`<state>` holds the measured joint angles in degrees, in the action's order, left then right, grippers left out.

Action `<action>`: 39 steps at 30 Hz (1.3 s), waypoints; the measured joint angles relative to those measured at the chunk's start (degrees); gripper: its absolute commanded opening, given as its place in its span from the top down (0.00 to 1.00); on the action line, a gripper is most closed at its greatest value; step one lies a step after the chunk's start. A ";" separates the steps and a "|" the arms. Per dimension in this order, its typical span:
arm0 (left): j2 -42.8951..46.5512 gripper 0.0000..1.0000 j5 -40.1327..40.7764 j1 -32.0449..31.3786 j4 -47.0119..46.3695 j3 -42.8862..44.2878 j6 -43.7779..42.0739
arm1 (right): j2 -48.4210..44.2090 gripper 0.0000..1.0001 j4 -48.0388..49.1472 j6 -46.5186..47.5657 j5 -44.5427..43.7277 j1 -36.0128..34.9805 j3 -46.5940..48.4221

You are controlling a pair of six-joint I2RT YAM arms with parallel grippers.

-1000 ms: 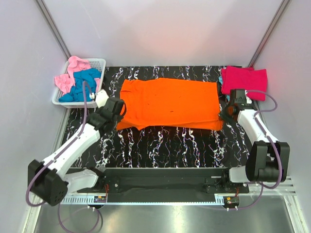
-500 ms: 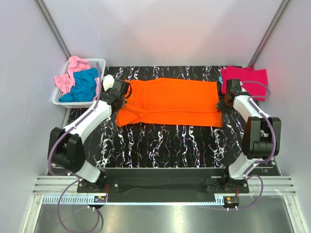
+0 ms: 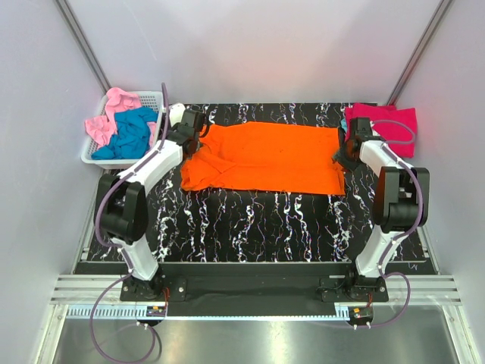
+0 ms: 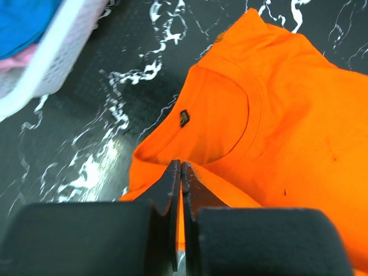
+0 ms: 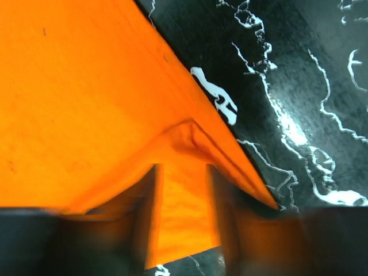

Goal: Fold and stack the t-shirts
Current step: Fold the tshirt

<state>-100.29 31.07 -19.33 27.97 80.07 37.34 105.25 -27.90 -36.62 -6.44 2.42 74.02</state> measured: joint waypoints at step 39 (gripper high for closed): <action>3.82 0.92 -16.46 -2.97 -7.39 -20.94 4.68 | -7.56 0.58 2.84 3.87 15.08 -4.00 -12.92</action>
<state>-96.47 14.61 -22.31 20.58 59.13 42.02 97.69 -25.06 -32.75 8.64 -1.58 61.10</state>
